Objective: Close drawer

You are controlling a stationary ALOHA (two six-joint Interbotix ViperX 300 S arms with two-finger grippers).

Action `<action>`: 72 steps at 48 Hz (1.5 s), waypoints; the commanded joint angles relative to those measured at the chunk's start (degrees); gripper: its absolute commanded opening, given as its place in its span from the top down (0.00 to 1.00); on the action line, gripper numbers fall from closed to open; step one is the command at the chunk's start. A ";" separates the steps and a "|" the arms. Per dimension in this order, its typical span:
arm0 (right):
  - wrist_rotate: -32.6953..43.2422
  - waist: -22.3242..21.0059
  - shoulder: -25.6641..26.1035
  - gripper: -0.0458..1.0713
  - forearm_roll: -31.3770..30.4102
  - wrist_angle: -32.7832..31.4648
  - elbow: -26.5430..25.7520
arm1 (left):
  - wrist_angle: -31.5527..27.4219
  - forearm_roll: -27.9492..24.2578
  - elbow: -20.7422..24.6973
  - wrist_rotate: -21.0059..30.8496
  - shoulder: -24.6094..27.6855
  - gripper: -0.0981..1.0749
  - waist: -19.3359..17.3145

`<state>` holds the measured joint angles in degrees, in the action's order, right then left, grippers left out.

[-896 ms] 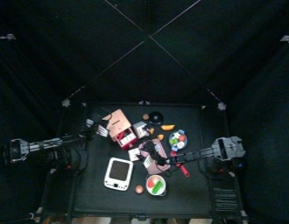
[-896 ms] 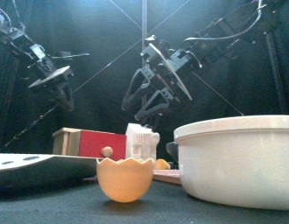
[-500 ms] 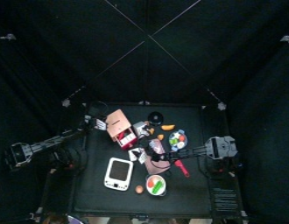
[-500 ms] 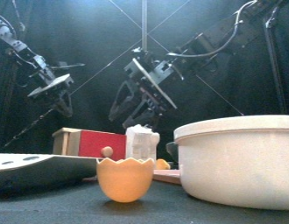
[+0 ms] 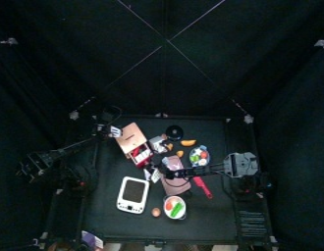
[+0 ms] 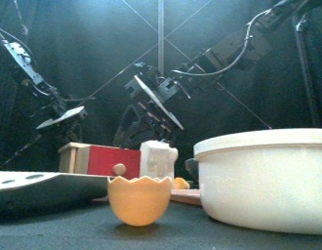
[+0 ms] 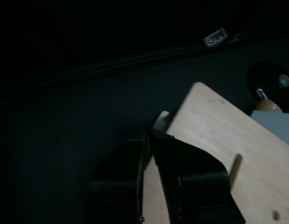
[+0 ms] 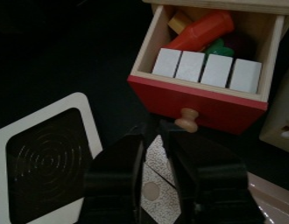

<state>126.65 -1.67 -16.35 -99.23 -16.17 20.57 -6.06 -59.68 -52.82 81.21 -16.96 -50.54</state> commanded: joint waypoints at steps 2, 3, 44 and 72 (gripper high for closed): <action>-0.09 -1.23 1.05 0.50 -0.35 0.26 -1.32 | 0.79 0.09 2.90 -0.18 3.08 0.44 -0.44; -0.09 -1.41 1.05 0.51 -0.26 0.35 -1.23 | 0.97 0.18 3.16 -0.18 3.69 0.44 -0.44; -0.09 -5.98 -4.57 0.60 1.32 2.46 -8.44 | 4.22 2.02 5.01 -0.44 10.72 0.44 0.09; -0.18 -7.91 -9.40 0.61 1.58 1.32 -16.70 | 4.22 1.41 4.75 -0.79 10.37 0.44 0.09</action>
<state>126.30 -8.53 -26.54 -97.47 -14.59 6.15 -2.20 -58.10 -48.25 80.68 -6.42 -51.33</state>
